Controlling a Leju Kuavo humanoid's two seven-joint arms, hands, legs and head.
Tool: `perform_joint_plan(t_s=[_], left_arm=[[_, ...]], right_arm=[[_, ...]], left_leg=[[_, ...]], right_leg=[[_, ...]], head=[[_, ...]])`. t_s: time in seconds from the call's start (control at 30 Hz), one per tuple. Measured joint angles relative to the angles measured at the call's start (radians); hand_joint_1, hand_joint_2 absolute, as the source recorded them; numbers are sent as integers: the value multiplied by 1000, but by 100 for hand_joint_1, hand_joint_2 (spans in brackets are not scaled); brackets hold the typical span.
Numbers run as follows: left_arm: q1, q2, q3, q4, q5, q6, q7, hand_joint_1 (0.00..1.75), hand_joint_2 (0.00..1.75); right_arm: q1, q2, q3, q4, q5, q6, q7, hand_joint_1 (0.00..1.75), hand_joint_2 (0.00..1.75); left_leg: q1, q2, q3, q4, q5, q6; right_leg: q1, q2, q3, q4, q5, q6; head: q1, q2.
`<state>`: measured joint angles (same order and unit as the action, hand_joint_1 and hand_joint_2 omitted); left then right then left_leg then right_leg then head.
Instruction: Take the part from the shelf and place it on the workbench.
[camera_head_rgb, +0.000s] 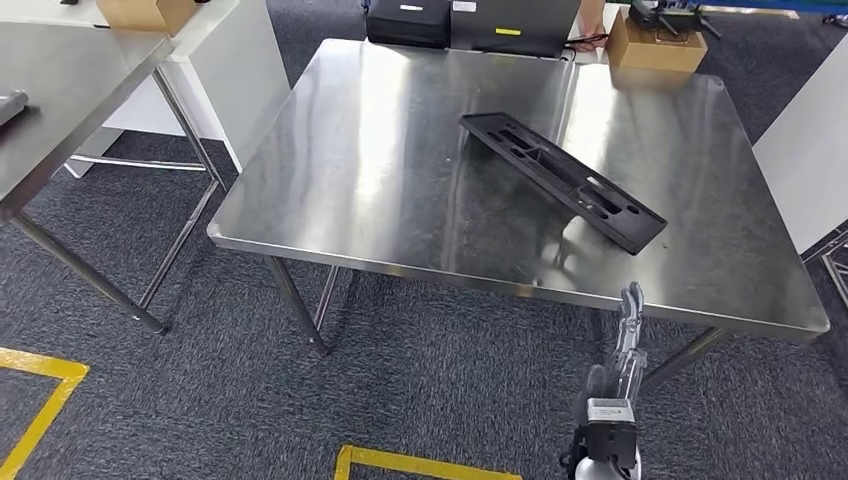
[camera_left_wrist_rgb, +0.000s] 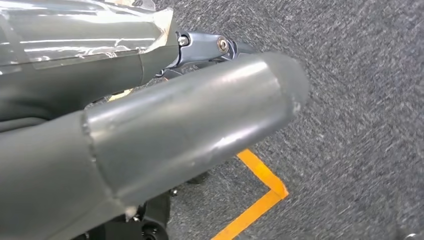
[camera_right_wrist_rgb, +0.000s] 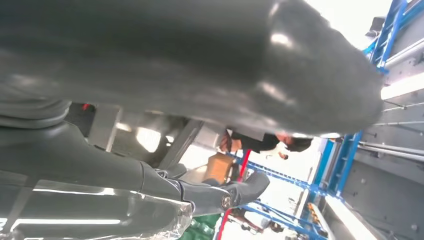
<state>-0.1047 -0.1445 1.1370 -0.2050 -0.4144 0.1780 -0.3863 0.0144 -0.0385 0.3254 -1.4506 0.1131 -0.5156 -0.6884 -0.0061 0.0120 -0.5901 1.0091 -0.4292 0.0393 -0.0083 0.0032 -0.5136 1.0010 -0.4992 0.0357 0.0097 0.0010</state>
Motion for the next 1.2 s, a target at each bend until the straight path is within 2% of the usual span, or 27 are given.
perform_joint_plan(t_s=[0.07,0.1,0.17,0.2,0.23,0.27,0.3,0.4,0.43,0.47,0.53,0.57,0.6,0.63,0.7,0.73,0.77,0.8,0.83,0.87,0.93,0.97,1.0,1.07,1.1,1.13,1.2], left_arm=[[2,0,0,0,-4,0,0,0,0],[2,0,0,0,-5,0,0,0,0],[3,-1,-1,1,-9,0,0,0,0],[3,-1,-1,1,-11,0,1,0,0],[3,-1,-1,1,-13,-1,3,0,0],[3,-2,-1,1,-14,-1,5,0,0],[3,-2,-1,1,-15,-2,8,0,0],[0,-2,-3,0,-17,-2,15,0,0],[-1,-2,-3,0,-17,-2,17,0,0],[-2,-2,-4,0,-17,-1,17,0,0],[-2,-3,-4,1,-17,-1,17,0,0],[-2,-4,-4,1,-17,-1,17,0,0],[-3,-5,-4,0,-17,-3,17,0,0],[-3,-6,-4,0,-17,-5,17,0,0],[-4,-7,-4,0,-17,-8,17,0,0],[-3,-7,-4,0,-17,-8,17,0,0],[-3,-7,-4,0,-17,-9,17,0,0],[-3,-7,-4,0,-17,-9,17,0,0],[-3,-7,-4,0,-17,-9,17,0,0],[-3,-8,-4,0,-17,-10,17,0,0],[-3,-9,-4,0,-17,-15,17,0,0],[-3,-9,-4,0,-18,-18,17,0,0],[-3,-9,-4,0,-19,-21,17,0,0],[-1,-8,-4,0,-19,-23,17,0,0],[0,-7,-4,0,-20,-24,17,0,0],[2,-7,-4,0,-20,-24,17,0,0],[2,-7,-4,1,-21,-24,17,0,0]], right_arm=[[8,-1,-6,-1,-11,1,0,0,0],[12,0,-11,-2,-15,2,0,0,0],[27,6,-23,-3,-16,5,0,0,0],[37,12,-30,-5,-14,6,0,0,0],[49,18,-39,-6,-12,9,0,0,0],[61,25,-48,-8,-9,13,0,0,0],[72,32,-58,-10,-8,18,0,0,0],[94,47,-87,-19,-8,32,0,0,0],[97,50,-95,-22,-10,36,0,0,0],[99,52,-102,-25,-13,41,0,0,0],[103,56,-116,-26,-14,53,0,0,0],[105,58,-123,-26,-11,58,0,0,0],[108,62,-131,-26,-5,61,0,0,0],[110,65,-137,-26,0,64,0,0,0],[112,73,-147,-27,7,65,0,0,0],[113,76,-150,-27,9,66,0,0,0],[114,78,-153,-27,9,67,0,0,0],[115,79,-156,-27,10,68,0,0,0],[116,81,-157,-27,12,69,0,0,0],[117,82,-159,-27,15,69,0,0,0],[120,86,-165,-32,22,69,0,0,0],[124,88,-169,-34,28,68,0,0,0],[129,91,-173,-36,36,66,0,0,0],[139,95,-183,-36,52,61,0,0,0],[142,99,-188,-35,57,59,0,0,0],[143,103,-193,-34,59,60,0,0,0],[144,113,-202,-30,57,66,0,0,0]], left_leg=[[3,-4,-9,12,-14,-12],[5,-6,-19,37,-44,-19],[11,-10,-54,143,-140,-33],[15,-11,-70,206,-180,-40],[19,-11,-77,254,-201,-45],[23,-10,-70,272,-200,-49],[27,-10,-44,253,-181,-51],[33,-15,102,51,-119,-50],[31,-18,135,-1,-114,-46],[28,-20,150,-27,-115,-41],[22,-20,140,-33,-104,-25],[20,-17,131,-35,-94,-14],[19,-14,119,-38,-82,-2],[19,-11,105,-41,-69,7],[14,-6,74,-40,-45,16],[11,-4,57,-39,-32,17],[8,-2,41,-37,-19,18],[6,0,25,-35,-7,17],[4,1,9,-31,4,16],[2,2,-5,-26,14,13],[-3,2,-27,-15,31,6],[-4,2,-32,-12,39,2],[-5,2,-35,-11,47,-3],[-1,-1,-42,-9,52,-13],[2,-4,-49,6,30,-20],[5,-8,-60,36,-10,-26],[11,-11,-87,148,-117,-39]], right_leg=[[-11,-1,-7,-7,10,-19],[-17,-2,-12,-9,18,-30],[-20,-4,-29,-10,37,-44],[-19,-5,-39,-9,46,-46],[-19,-5,-50,-8,55,-44],[-19,-6,-60,-8,63,-41],[-20,-6,-70,-7,70,-38],[-21,-4,-88,-6,92,-20],[-20,-4,-91,-7,100,-13],[-19,-4,-92,-8,107,-4],[-18,-4,-94,-14,123,14],[-19,-4,-99,-9,118,18],[-19,-4,-109,9,96,16],[-19,-4,-123,47,56,9],[-20,-3,-157,173,-43,-6],[-19,-3,-166,238,-72,-4],[-18,-3,-164,283,-76,4],[-16,-3,-147,296,-60,14],[-14,-3,-112,271,-34,22],[-11,-3,-60,211,-15,24],[-2,-3,52,48,-24,11],[2,-3,85,-10,-40,2],[6,-3,98,-41,-52,-5],[1,-5,88,-48,-44,-21],[-3,-7,80,-48,-34,-33],[-8,-9,69,-49,-22,-43],[-9,-11,44,-48,1,-55]], head=[[1,0],[-1,0],[-5,0],[-6,0],[-6,0],[-7,0],[-7,0],[-7,0],[-7,0],[-7,0],[-7,0],[-8,0],[-7,0],[-5,0],[0,0],[1,0],[1,0],[2,0],[2,0],[2,0],[1,0],[-1,0],[-2,0],[-3,0],[-4,0],[-6,0],[-9,0]])
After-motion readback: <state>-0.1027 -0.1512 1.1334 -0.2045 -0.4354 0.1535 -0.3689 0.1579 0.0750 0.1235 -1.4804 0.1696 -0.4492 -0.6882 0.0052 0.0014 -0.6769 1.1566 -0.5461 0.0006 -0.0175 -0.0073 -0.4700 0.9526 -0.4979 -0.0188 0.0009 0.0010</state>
